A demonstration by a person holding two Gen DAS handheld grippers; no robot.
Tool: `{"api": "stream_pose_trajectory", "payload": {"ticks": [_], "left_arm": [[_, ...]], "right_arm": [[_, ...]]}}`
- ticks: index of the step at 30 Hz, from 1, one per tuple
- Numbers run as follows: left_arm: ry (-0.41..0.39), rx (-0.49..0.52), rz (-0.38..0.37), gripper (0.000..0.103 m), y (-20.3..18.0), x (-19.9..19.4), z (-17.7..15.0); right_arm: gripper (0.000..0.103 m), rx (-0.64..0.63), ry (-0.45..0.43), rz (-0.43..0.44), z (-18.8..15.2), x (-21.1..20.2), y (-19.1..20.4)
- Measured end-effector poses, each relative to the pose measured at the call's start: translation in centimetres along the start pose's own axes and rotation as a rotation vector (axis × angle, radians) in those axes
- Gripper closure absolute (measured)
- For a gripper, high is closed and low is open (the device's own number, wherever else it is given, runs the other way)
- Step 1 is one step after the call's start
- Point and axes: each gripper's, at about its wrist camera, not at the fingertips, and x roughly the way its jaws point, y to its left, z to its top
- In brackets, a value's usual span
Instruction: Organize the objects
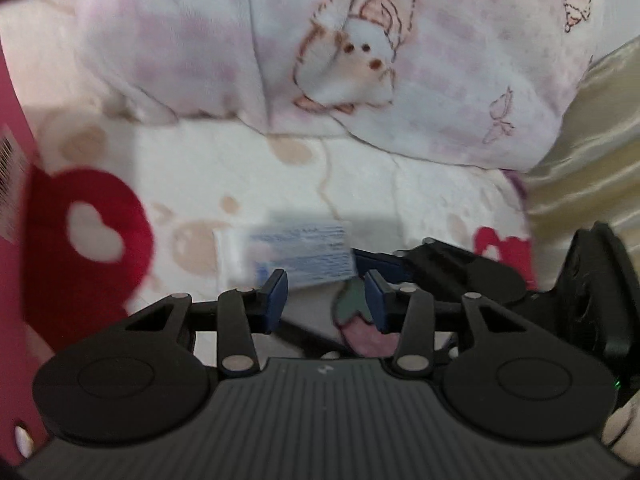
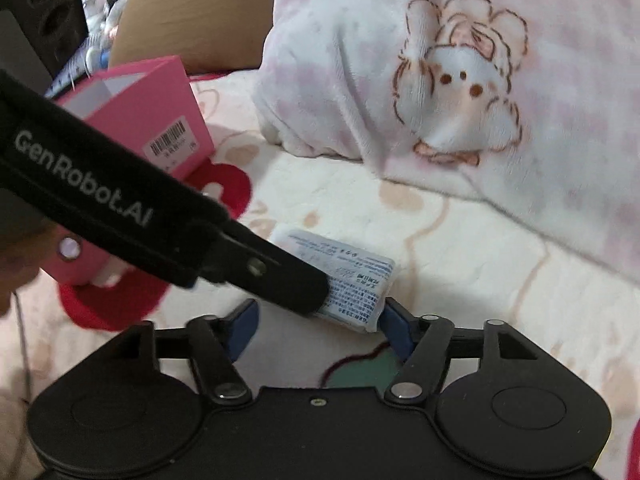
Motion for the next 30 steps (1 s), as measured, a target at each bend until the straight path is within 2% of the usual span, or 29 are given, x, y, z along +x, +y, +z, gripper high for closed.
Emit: {"api": "stream_pose_trajectory", "payload": {"ticks": [4,7,10,14,17,18,20,24,26,30], "left_arm": [[-0.012,0.025,0.095,0.062,-0.2,0.3,-0.3],[-0.034,0.019,0.116,0.062,0.3,0.0,0.0],[-0.066,0.029,0.181,0.062,0.5,0.1,0.0],[-0.046,-0.023,0.196,0.06,2.0,1.1,0.0],[-0.041,-0.059,0.133,0.064,2.4,1.0,0.0],[-0.028,-0.068,0.097,0.065,2.2,1.0,-0.1],[-0.003,-0.066,0.074,0.065,1.4,1.0,-0.5],[-0.002,-0.029,0.119,0.065,-0.3,1.5,-1.2],[-0.005,-0.025,0.156,0.065,-0.5,2.2,-1.5],[-0.023,-0.03,0.18,0.065,-0.6,2.4,-1.9]], "right_arm": [[0.02,-0.014,0.006,-0.026,-0.6,0.2,0.9],[0.02,-0.014,0.016,-0.044,-0.7,0.4,0.9],[0.02,0.015,0.007,-0.049,-0.4,0.8,0.5],[0.019,0.055,0.004,-0.047,-0.2,1.0,0.0],[0.019,0.055,0.001,-0.045,-0.3,1.1,0.1],[0.017,0.054,-0.004,-0.044,-0.3,1.1,0.1],[0.014,0.07,-0.007,-0.061,-0.5,1.0,0.0],[0.011,0.097,0.01,-0.07,-0.6,1.3,-0.3],[0.011,0.083,0.006,-0.079,-0.7,1.5,0.0],[0.011,0.053,-0.007,-0.117,-1.1,1.8,0.7]]}}
